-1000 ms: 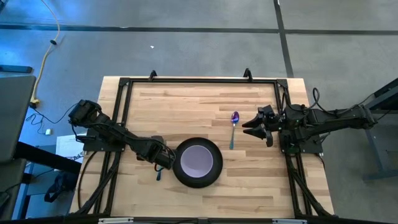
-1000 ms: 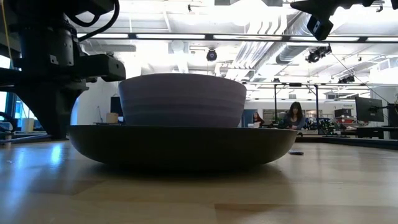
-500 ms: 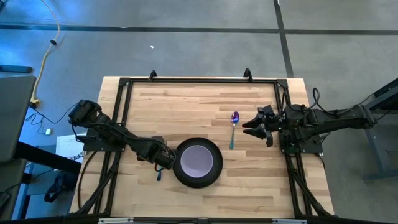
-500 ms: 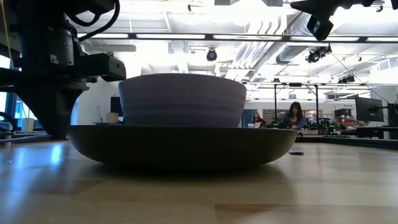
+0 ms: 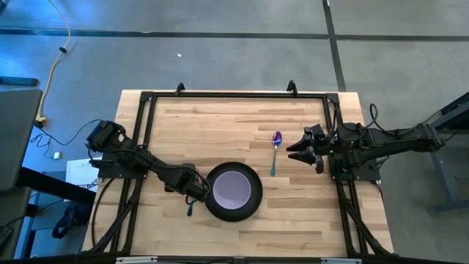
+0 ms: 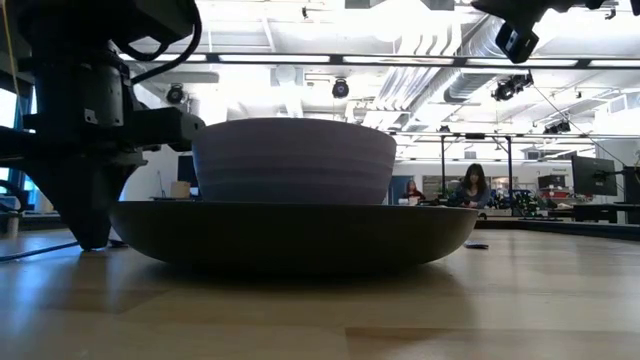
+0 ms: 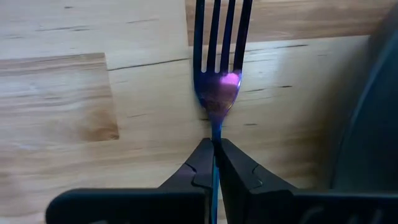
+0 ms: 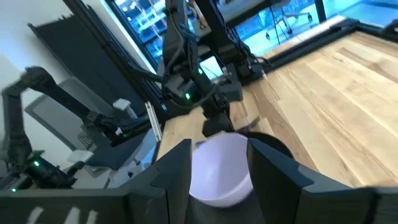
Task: Set table place
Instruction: Put the violet fork to the left side of the black plate
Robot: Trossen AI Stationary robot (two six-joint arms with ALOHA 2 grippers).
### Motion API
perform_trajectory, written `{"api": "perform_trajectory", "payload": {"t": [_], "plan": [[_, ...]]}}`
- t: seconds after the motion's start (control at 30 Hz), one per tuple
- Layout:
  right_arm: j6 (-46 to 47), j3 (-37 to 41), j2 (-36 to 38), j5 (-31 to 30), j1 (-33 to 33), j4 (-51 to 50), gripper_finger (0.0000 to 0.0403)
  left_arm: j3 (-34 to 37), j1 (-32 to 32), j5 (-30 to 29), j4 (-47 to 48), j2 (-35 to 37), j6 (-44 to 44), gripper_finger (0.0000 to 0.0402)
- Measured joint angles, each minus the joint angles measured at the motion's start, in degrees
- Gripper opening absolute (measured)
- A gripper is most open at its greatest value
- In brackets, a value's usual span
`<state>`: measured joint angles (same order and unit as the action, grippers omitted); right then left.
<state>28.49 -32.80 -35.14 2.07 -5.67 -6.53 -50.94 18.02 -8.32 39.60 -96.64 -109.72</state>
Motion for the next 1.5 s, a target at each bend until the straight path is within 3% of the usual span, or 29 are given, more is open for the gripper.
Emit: {"api": "perform_trajectory", "payload": {"t": [0.5, 0.97, 1.5], "plan": [[0.00, -0.02, 1.04, 0.09, 0.00, -0.97, 0.0147, 0.00, 0.00, 0.08, 0.39, 0.00, -1.56, 0.0001], [-0.01, -0.02, 1.05, 0.09, 0.00, -1.11, 0.0147, 0.02, -0.01, -0.15, 0.21, 0.00, -1.41, 0.0043], [-0.01, -0.02, 1.05, 0.09, 0.00, -1.16, 0.0147, -0.02, 0.00, -0.14, -0.25, 0.00, 0.36, 0.0046]]}}
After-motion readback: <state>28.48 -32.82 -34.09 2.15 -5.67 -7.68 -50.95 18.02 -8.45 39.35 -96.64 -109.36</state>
